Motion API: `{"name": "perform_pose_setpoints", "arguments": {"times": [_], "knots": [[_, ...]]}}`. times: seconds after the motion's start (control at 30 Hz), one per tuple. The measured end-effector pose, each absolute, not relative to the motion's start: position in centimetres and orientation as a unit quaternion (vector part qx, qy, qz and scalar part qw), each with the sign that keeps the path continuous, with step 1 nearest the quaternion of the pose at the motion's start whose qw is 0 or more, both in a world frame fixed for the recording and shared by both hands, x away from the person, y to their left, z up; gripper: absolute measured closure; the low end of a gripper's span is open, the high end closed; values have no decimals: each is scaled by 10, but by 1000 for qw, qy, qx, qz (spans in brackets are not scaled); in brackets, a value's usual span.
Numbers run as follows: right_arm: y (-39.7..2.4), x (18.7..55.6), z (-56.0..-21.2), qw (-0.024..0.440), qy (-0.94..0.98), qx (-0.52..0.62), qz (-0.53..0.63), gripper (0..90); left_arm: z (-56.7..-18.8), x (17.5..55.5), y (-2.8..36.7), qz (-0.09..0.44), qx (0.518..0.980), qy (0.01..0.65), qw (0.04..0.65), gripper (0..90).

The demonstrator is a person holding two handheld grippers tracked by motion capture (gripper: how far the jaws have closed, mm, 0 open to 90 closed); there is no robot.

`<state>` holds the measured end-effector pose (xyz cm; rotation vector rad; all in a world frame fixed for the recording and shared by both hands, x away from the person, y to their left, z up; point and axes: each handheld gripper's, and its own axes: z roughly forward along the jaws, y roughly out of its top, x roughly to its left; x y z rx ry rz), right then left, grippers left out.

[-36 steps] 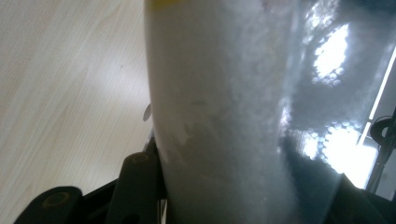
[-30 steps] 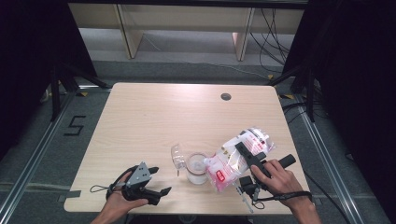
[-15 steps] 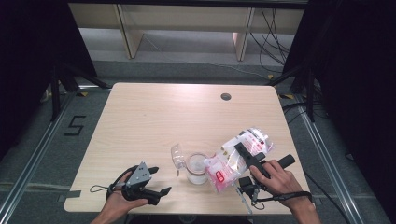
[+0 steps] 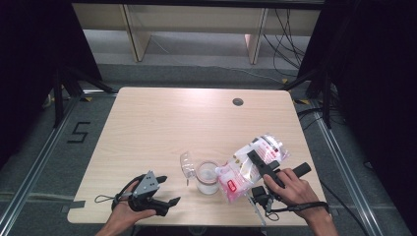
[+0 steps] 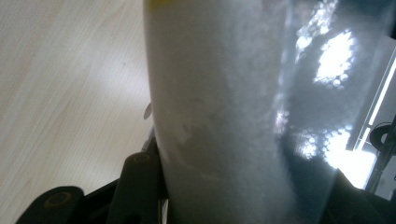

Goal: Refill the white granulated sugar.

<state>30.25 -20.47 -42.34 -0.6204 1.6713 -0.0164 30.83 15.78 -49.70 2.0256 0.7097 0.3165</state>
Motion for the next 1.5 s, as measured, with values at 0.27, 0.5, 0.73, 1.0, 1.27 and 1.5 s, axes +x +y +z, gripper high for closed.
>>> {"name": "perform_pose_setpoints", "arguments": {"times": [0.27,0.5,0.73,1.0,1.27,1.5], "knots": [[-203,302,-423,629,727,-276,-7,590,-497,308,158,129,825,289,467,155],[-204,301,-422,631,726,-273,-7,591,-497,309,158,131,826,286,468,155],[-203,301,-419,632,721,-284,-9,592,-498,309,158,130,826,286,468,155],[-204,301,-421,630,728,-272,-1,595,-497,309,158,130,826,286,468,155],[-204,302,-422,628,730,-271,1,607,-497,309,158,128,827,285,468,155],[-204,302,-423,624,733,-271,4,617,-497,308,158,129,825,290,467,155]]}}
